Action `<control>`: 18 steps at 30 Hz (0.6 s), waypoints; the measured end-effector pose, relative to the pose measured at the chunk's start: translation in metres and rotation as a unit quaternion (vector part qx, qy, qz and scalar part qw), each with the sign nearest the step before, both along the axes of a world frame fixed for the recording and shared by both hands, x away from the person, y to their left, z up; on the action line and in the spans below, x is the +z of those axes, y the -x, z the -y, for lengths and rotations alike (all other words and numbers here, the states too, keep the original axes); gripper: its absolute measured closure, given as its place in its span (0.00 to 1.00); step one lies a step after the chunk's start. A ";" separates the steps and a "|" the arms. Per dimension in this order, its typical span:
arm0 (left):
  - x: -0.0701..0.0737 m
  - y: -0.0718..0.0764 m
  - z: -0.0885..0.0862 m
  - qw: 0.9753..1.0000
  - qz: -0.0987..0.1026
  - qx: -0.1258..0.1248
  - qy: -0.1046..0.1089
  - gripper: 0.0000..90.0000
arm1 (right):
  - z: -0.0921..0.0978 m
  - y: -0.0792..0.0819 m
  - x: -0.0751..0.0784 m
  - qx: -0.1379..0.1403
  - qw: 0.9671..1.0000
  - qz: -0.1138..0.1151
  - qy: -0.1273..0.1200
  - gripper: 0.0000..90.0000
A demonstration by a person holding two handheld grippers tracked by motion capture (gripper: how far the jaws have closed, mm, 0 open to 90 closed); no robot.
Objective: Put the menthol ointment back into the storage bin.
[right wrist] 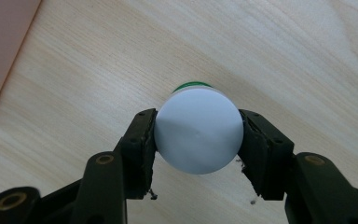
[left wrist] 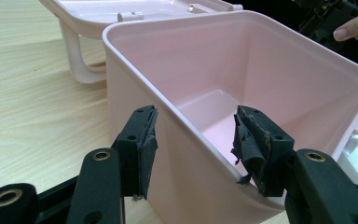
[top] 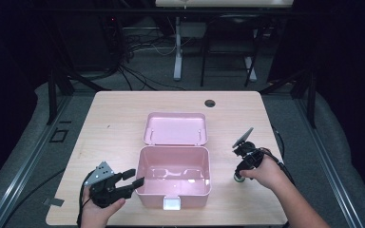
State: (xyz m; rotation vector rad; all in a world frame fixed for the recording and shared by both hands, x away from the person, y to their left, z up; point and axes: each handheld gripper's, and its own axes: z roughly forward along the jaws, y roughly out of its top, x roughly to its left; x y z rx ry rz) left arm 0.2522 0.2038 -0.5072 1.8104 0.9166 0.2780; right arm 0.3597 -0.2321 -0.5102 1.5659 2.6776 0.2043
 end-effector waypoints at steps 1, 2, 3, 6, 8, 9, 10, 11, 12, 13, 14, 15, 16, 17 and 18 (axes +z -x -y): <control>0.000 0.000 0.000 1.000 0.000 0.000 0.000 0.54 | 0.001 0.000 0.000 0.003 1.000 -0.002 -0.001 0.54; 0.000 0.000 0.000 1.000 0.000 0.000 0.000 0.54 | 0.001 0.000 -0.001 0.004 1.000 0.002 -0.003 0.55; 0.000 0.000 0.000 1.000 0.000 0.000 0.000 0.54 | 0.001 0.000 0.000 0.004 1.000 0.002 -0.003 0.55; 0.000 0.000 0.001 1.000 -0.003 0.002 0.003 0.54 | 0.000 0.000 0.000 0.001 1.000 -0.003 0.001 0.55; 0.000 0.000 0.000 1.000 -0.003 0.002 0.002 0.54 | 0.000 0.000 0.000 0.006 1.000 -0.001 0.002 0.55; 0.000 0.000 0.000 1.000 0.000 0.000 0.000 0.54 | 0.000 -0.001 0.000 0.006 1.000 -0.002 0.003 0.55; 0.000 0.000 0.000 1.000 0.000 0.000 0.000 0.54 | 0.000 -0.001 0.000 0.008 1.000 0.000 0.003 0.55; 0.000 0.000 0.000 1.000 0.000 0.000 -0.001 0.54 | 0.000 -0.001 0.000 0.009 1.000 0.000 0.004 0.55; 0.000 0.000 0.000 1.000 0.000 0.000 -0.001 0.54 | -0.001 -0.001 0.000 0.009 1.000 0.000 0.005 0.55; 0.000 0.000 0.000 1.000 0.000 0.000 -0.001 0.54 | -0.001 -0.001 0.001 0.009 1.000 -0.004 0.008 0.55; 0.000 0.000 0.000 1.000 0.000 0.000 0.000 0.54 | -0.001 -0.001 0.001 0.011 1.000 -0.003 0.008 0.55; 0.000 0.000 0.000 1.000 0.000 0.000 0.000 0.54 | -0.001 -0.001 0.001 0.011 1.000 -0.004 0.009 0.55; 0.000 0.000 0.000 1.000 0.000 0.000 -0.001 0.54 | -0.002 0.000 0.001 0.008 1.000 -0.004 0.009 0.55; 0.000 0.000 0.000 1.000 0.000 0.000 -0.001 0.54 | -0.002 -0.001 0.002 0.010 1.000 -0.004 0.010 0.55; 0.000 0.000 -0.001 1.000 0.001 0.000 -0.001 0.54 | -0.002 -0.001 0.003 0.008 1.000 -0.004 0.010 0.55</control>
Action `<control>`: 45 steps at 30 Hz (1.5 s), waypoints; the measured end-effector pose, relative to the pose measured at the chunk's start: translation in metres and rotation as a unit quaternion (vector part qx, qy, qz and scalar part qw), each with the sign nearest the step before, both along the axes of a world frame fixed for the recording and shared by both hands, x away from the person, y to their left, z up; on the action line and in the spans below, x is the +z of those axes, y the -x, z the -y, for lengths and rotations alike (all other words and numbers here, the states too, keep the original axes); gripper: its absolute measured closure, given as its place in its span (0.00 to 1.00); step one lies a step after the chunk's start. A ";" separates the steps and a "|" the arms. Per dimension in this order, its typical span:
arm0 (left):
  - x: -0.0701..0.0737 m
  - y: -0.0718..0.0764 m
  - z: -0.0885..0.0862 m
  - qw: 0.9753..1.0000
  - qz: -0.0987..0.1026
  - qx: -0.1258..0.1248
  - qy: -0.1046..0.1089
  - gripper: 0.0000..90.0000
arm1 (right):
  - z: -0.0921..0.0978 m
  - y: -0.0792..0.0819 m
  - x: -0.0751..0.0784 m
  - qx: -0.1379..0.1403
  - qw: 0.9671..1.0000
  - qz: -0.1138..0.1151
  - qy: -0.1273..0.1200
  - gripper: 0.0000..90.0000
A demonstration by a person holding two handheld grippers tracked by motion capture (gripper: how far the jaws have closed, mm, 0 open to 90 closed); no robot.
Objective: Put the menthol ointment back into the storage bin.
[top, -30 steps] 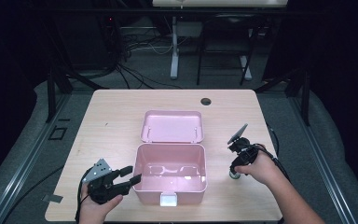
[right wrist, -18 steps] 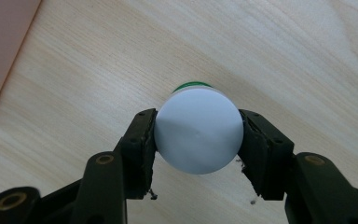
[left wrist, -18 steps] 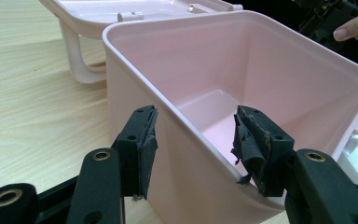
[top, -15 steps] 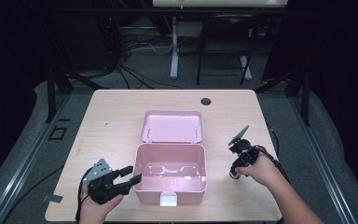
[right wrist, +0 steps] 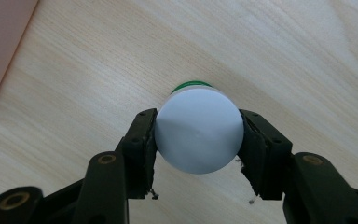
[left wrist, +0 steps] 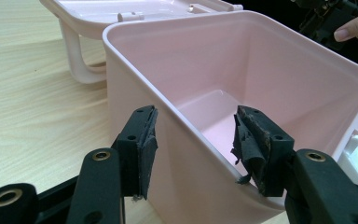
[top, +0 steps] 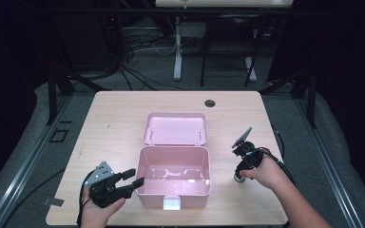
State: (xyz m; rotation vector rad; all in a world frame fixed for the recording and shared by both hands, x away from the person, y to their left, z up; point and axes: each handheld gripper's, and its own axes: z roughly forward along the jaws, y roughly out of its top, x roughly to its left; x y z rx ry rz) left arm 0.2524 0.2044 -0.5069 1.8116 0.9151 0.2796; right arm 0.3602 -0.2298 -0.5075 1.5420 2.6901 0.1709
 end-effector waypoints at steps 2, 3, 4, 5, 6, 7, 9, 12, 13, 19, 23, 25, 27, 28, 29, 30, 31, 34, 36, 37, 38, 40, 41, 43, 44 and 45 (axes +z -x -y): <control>0.000 0.000 0.000 1.000 -0.001 0.002 0.003 0.54 | 0.000 0.000 0.002 0.004 1.000 0.006 -0.002 0.55; 0.000 0.000 0.000 1.000 -0.001 0.001 0.002 0.54 | 0.000 -0.001 0.005 0.006 1.000 0.004 0.001 0.55; 0.000 0.001 0.000 1.000 -0.002 0.002 0.003 0.54 | 0.000 -0.001 0.006 0.009 1.000 0.006 0.000 0.55; 0.000 0.001 0.000 1.000 -0.001 0.002 0.004 0.54 | -0.001 -0.001 0.008 0.009 1.000 0.005 0.002 0.55; 0.000 0.001 0.000 1.000 -0.002 0.002 0.004 0.54 | -0.001 0.000 0.010 0.008 1.000 0.003 0.003 0.55; 0.000 0.000 0.000 1.000 -0.001 0.002 0.003 0.54 | -0.001 0.000 0.012 0.010 1.000 0.005 0.003 0.55; 0.000 0.001 0.000 1.000 -0.002 0.003 0.005 0.54 | -0.002 0.000 0.016 0.012 1.000 0.002 0.005 0.55; 0.001 0.001 0.000 1.000 0.000 0.002 0.005 0.54 | -0.004 0.002 0.022 0.015 1.000 0.007 0.009 0.55; 0.001 0.001 0.000 1.000 0.000 0.002 0.005 0.54 | -0.005 0.002 0.024 0.019 1.000 0.009 0.008 0.55; 0.001 0.001 0.000 1.000 -0.002 0.003 0.006 0.54 | -0.010 0.005 0.044 0.033 0.999 0.013 0.012 0.55; 0.001 0.001 -0.001 1.000 -0.001 0.003 0.007 0.54 | -0.013 0.006 0.055 0.039 0.999 0.017 0.007 0.56; 0.001 0.001 -0.001 1.000 -0.001 0.003 0.008 0.54 | -0.015 0.007 0.060 0.044 0.999 0.017 0.006 0.56; 0.001 0.000 -0.001 1.000 -0.001 0.003 0.008 0.54 | -0.018 0.007 0.066 0.049 0.999 0.016 0.005 0.56; 0.001 0.000 -0.001 1.000 -0.001 0.004 0.007 0.54 | -0.019 0.007 0.069 0.051 0.999 0.016 0.007 0.56; 0.001 0.000 -0.001 1.000 -0.001 0.003 0.007 0.54 | -0.020 0.007 0.071 0.055 0.998 0.014 0.009 0.56; 0.001 0.000 -0.001 1.000 0.001 0.002 0.005 0.54 | -0.021 0.008 0.073 0.056 0.998 0.016 0.009 0.56; 0.001 0.001 0.000 1.000 -0.001 0.003 0.008 0.54 | -0.022 0.008 0.074 0.058 0.998 0.018 0.009 0.56; 0.001 0.000 0.000 1.000 -0.001 0.003 0.009 0.54 | -0.026 0.008 0.080 0.063 0.998 0.016 0.011 0.56; 0.001 0.000 -0.001 1.000 -0.002 0.004 0.009 0.54 | -0.028 0.008 0.083 0.068 0.997 0.020 0.010 0.56; 0.001 0.000 -0.001 1.000 -0.003 0.003 0.007 0.54 | -0.030 0.008 0.086 0.070 0.997 0.019 0.011 0.56; 0.001 0.000 -0.001 1.000 -0.003 0.004 0.007 0.54 | -0.031 0.008 0.088 0.073 0.997 0.019 0.012 0.56; 0.001 0.000 -0.001 1.000 -0.002 0.004 0.009 0.54 | -0.034 0.009 0.091 0.076 0.997 0.020 0.012 0.56; 0.001 0.000 -0.001 1.000 -0.002 0.004 0.008 0.54 | -0.036 0.009 0.094 0.082 0.996 0.016 0.015 0.56; 0.001 0.000 -0.001 1.000 -0.002 0.003 0.005 0.54 | -0.039 0.011 0.098 0.090 0.996 0.018 0.016 0.56; 0.001 0.000 -0.001 1.000 -0.003 0.002 0.004 0.54 | -0.042 0.012 0.099 0.091 0.996 0.020 0.016 0.56; 0.000 0.000 -0.001 1.000 -0.002 0.003 0.005 0.54 | -0.043 0.012 0.101 0.096 0.995 0.021 0.014 0.56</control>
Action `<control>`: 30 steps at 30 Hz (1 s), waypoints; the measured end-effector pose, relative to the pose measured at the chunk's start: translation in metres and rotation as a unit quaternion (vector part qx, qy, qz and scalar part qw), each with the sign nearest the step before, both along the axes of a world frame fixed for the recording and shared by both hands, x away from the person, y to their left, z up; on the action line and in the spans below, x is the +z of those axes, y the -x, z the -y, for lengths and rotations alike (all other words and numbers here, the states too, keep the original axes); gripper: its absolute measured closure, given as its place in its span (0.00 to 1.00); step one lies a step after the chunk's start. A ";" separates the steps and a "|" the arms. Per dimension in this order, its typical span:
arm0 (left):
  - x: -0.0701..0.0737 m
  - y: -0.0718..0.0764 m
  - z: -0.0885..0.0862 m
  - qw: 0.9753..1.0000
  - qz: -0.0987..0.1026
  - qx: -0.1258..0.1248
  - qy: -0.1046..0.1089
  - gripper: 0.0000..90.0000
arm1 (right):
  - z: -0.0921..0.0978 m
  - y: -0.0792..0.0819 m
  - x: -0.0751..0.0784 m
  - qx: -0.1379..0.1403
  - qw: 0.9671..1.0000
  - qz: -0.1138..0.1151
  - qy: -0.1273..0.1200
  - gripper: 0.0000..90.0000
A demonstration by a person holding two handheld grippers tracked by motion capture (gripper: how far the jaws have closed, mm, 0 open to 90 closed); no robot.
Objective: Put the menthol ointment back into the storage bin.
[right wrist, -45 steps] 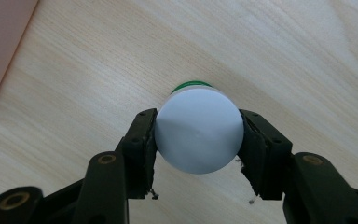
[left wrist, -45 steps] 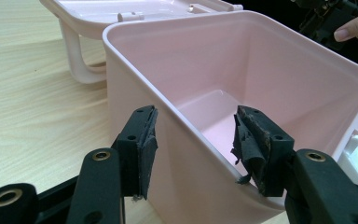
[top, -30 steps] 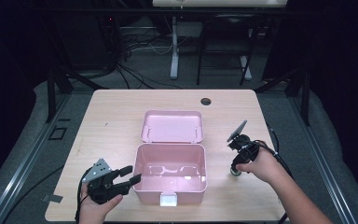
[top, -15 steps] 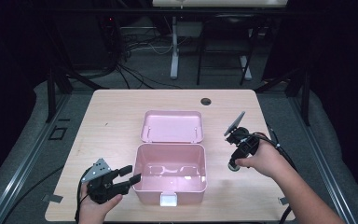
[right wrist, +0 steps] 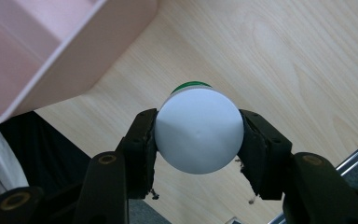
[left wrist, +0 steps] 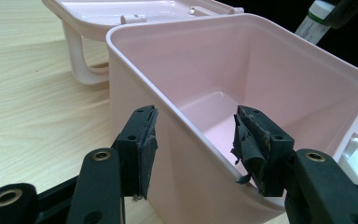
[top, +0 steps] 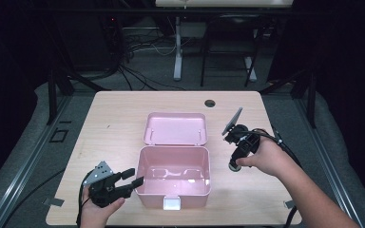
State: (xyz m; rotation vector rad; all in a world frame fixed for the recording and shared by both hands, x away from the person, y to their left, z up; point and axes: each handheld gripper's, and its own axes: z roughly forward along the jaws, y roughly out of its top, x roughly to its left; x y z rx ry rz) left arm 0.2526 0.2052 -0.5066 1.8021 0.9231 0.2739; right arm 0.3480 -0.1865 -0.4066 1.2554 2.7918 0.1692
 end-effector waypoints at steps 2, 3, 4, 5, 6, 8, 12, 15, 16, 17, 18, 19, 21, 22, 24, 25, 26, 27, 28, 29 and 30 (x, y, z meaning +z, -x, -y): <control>0.000 0.000 0.000 1.000 0.001 0.000 0.002 0.54 | -0.004 0.001 0.004 0.007 1.000 0.000 0.004 0.56; 0.000 0.000 0.000 1.000 0.002 -0.002 0.001 0.54 | -0.006 0.002 0.006 0.011 1.000 0.000 0.006 0.56; 0.000 0.000 0.001 1.000 0.002 -0.001 0.001 0.54 | -0.008 0.003 0.008 0.012 1.000 0.000 0.004 0.56; 0.000 0.000 0.001 1.000 0.002 -0.001 0.001 0.54 | -0.010 0.003 0.009 0.014 1.000 0.001 0.003 0.56; -0.001 0.000 0.001 1.000 -0.002 0.001 0.004 0.54 | -0.011 0.003 0.011 0.020 1.000 0.000 0.004 0.56; -0.001 0.000 0.001 1.000 -0.002 0.000 0.001 0.54 | -0.016 0.005 0.014 0.029 1.000 0.002 0.004 0.56; -0.001 0.000 0.000 1.000 -0.002 0.000 0.000 0.54 | -0.023 0.007 0.020 0.043 0.999 0.006 0.001 0.56; -0.001 0.000 0.001 1.000 -0.002 0.000 0.000 0.54 | -0.028 0.007 0.025 0.052 0.999 0.006 -0.004 0.56; -0.001 0.000 0.001 1.000 -0.002 0.000 0.000 0.54 | -0.029 0.008 0.026 0.056 0.998 0.005 -0.004 0.56; -0.001 0.000 0.001 1.000 -0.001 0.000 0.001 0.54 | -0.031 0.008 0.027 0.057 0.998 0.006 -0.003 0.56; -0.001 0.000 0.001 1.000 -0.001 -0.002 0.000 0.54 | -0.032 0.008 0.028 0.059 0.998 0.004 -0.001 0.56; -0.001 -0.001 0.001 1.000 -0.001 -0.002 -0.001 0.54 | -0.034 0.009 0.028 0.059 0.998 0.004 -0.002 0.56; -0.002 -0.001 0.001 1.000 -0.001 -0.004 -0.001 0.54 | -0.036 0.009 0.030 0.065 0.998 0.004 0.003 0.56; -0.002 -0.001 0.001 1.000 -0.002 -0.004 -0.003 0.54 | -0.037 0.010 0.031 0.067 0.998 0.004 0.001 0.56; -0.002 -0.001 0.002 1.000 -0.002 -0.004 -0.002 0.54 | -0.040 0.011 0.032 0.072 0.997 0.004 0.002 0.56; -0.002 -0.001 0.002 1.000 -0.002 -0.004 -0.002 0.54 | -0.042 0.012 0.033 0.072 0.997 0.000 0.001 0.56; -0.002 -0.001 0.002 1.000 -0.002 -0.004 -0.002 0.54 | -0.043 0.012 0.034 0.077 0.997 -0.001 -0.002 0.56; -0.002 -0.001 0.002 1.000 -0.002 -0.004 -0.002 0.54 | -0.044 0.012 0.034 0.079 0.997 -0.001 -0.001 0.56; -0.002 -0.001 0.002 1.000 -0.003 -0.004 -0.002 0.54 | -0.045 0.012 0.035 0.083 0.997 0.000 -0.002 0.56; -0.002 -0.001 0.002 1.000 -0.002 -0.004 -0.002 0.54 | -0.047 0.013 0.036 0.084 0.996 0.001 -0.003 0.56; -0.002 -0.001 0.002 1.000 -0.002 -0.004 -0.002 0.54 | -0.049 0.013 0.036 0.088 0.996 0.003 -0.003 0.56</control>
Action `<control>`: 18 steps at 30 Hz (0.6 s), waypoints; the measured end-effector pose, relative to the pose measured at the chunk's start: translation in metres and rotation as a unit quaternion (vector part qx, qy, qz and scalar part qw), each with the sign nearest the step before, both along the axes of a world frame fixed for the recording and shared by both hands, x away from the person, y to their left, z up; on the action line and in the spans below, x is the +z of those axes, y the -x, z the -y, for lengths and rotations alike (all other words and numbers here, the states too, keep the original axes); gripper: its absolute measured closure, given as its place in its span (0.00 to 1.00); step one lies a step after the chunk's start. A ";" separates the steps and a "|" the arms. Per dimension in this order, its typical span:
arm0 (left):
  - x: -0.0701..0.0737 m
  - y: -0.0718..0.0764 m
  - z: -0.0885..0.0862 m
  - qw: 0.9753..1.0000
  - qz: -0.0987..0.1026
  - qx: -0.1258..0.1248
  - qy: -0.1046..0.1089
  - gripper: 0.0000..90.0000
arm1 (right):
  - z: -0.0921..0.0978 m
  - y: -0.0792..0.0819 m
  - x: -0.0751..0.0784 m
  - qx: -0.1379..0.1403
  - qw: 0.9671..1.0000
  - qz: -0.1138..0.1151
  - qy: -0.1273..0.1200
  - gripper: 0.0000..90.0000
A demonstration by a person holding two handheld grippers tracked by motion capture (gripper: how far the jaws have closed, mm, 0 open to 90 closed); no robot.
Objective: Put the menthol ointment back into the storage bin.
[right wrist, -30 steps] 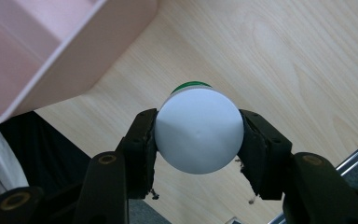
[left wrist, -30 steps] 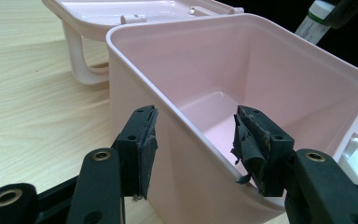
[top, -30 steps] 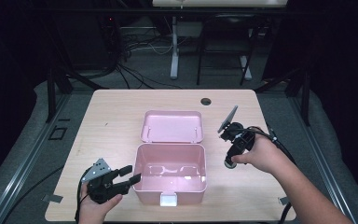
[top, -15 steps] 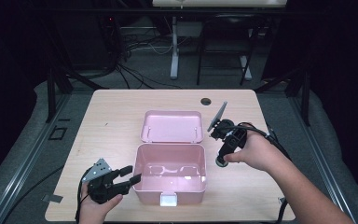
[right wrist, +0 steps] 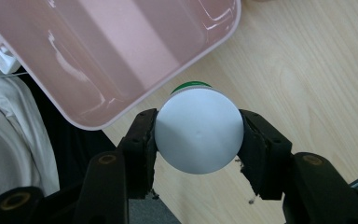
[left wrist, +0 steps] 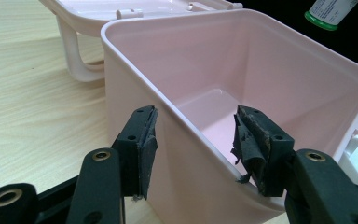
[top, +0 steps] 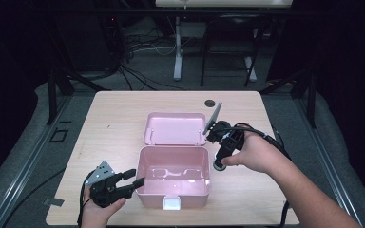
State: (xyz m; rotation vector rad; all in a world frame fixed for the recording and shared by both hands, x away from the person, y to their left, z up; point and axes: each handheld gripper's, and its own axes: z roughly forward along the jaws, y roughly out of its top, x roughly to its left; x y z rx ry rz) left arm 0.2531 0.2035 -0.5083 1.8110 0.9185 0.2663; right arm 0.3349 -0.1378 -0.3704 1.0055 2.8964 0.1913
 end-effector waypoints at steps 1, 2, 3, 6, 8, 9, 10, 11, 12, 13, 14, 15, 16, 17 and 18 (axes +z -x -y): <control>0.000 0.000 0.000 1.000 0.000 0.000 0.000 0.54 | -0.002 0.000 0.000 0.002 1.000 0.000 -0.002 0.56; 0.000 0.000 0.000 1.000 0.000 0.000 0.000 0.54 | -0.003 0.001 0.001 0.003 1.000 -0.002 -0.004 0.56; 0.000 0.000 0.000 1.000 0.000 0.000 0.000 0.54 | -0.005 0.001 0.001 0.006 1.000 -0.002 -0.003 0.56; 0.000 0.000 0.000 1.000 -0.002 0.000 0.003 0.54 | -0.012 0.003 0.000 0.016 1.000 -0.003 -0.003 0.56; 0.000 0.000 0.000 1.000 -0.002 0.000 0.003 0.54 | -0.016 0.004 -0.001 0.023 1.000 -0.002 -0.004 0.56; -0.001 0.000 0.000 1.000 -0.002 0.000 0.003 0.54 | -0.019 0.004 -0.001 0.027 1.000 -0.001 -0.004 0.56; -0.001 -0.001 0.000 1.000 -0.003 0.000 0.003 0.54 | -0.021 0.004 -0.001 0.030 1.000 -0.002 -0.003 0.56; -0.001 0.000 0.000 1.000 -0.003 0.000 0.003 0.54 | -0.023 0.004 -0.001 0.034 0.999 -0.001 -0.004 0.56; -0.001 0.000 0.000 1.000 -0.003 0.000 0.003 0.54 | -0.025 0.004 -0.002 0.039 0.999 -0.001 -0.004 0.56; -0.001 0.000 0.000 1.000 -0.003 0.000 0.003 0.54 | -0.027 0.005 -0.002 0.044 0.999 0.000 -0.004 0.56; -0.001 0.000 0.000 1.000 -0.002 -0.001 0.003 0.54 | -0.029 0.005 -0.002 0.047 0.999 -0.001 -0.007 0.56; -0.001 0.000 0.000 1.000 -0.002 0.000 0.004 0.54 | -0.030 0.005 -0.002 0.051 0.999 -0.001 -0.007 0.56; -0.001 0.000 0.000 1.000 -0.003 -0.001 0.003 0.54 | -0.032 0.005 -0.002 0.055 0.998 0.000 -0.010 0.56; -0.001 0.000 0.000 1.000 -0.002 0.000 0.004 0.54 | -0.034 0.005 -0.002 0.062 0.998 0.001 -0.012 0.56; -0.001 0.000 0.000 1.000 -0.002 0.000 0.004 0.54 | -0.036 0.006 -0.003 0.070 0.997 0.001 -0.014 0.56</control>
